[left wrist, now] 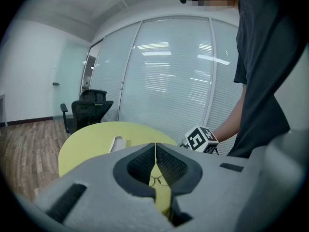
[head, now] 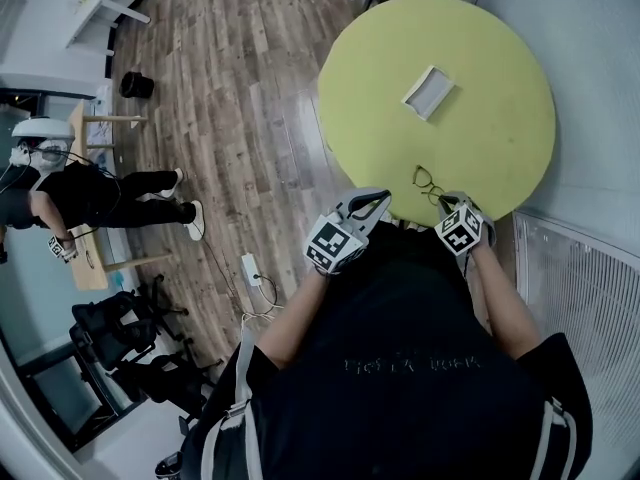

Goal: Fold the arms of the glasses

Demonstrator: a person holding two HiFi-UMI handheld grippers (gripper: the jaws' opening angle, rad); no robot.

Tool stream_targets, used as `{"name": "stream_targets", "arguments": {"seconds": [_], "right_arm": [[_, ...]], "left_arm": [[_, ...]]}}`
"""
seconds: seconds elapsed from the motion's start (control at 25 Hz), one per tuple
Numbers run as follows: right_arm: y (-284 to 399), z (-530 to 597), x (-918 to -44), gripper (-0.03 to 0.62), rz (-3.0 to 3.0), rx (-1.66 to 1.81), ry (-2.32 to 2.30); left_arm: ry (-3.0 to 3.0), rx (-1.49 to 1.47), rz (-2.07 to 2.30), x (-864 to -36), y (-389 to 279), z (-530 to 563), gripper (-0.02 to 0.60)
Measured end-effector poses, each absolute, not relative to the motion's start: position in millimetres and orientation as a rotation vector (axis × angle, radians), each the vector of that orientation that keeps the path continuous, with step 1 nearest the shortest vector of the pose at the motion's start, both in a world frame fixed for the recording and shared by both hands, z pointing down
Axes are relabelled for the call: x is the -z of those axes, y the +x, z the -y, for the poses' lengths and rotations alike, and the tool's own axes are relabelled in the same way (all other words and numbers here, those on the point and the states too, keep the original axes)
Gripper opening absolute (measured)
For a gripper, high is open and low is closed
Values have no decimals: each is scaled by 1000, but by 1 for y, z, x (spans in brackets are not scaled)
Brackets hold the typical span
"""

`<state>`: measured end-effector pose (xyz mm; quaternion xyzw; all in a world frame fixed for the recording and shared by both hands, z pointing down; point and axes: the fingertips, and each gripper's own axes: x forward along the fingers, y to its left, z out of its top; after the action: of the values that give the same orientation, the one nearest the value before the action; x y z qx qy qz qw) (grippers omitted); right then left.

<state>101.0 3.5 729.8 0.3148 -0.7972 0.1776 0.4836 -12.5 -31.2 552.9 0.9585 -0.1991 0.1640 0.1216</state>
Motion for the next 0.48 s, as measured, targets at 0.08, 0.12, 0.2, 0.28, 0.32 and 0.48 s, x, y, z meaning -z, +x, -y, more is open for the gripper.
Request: {"name": "stream_targets", "arguments": {"seconds": [0.08,0.12,0.2,0.28,0.32,0.48], "right_arm": [[99,2,-731,31,1942,-440,767],[98,5,-732,31,1942,-445,767],[96,10,-735,31,1938,-452,766],[93,15,-738,31,1935,-452,763],[92,18,-740,31,1933,-451,761],[86,26,-747,31,1930,-459,747]], "left_arm": [[2795,-485,594,-552,-16,31,20],[2793,-486,600,-551,-17,31,20],[2789,-489,611,-551,-21,31,20],[2783,-494,620,-551,-26,29,20],[2779,-498,626,-551,-29,29,20],[2762,-497,653,-552,-39,29,20]]}}
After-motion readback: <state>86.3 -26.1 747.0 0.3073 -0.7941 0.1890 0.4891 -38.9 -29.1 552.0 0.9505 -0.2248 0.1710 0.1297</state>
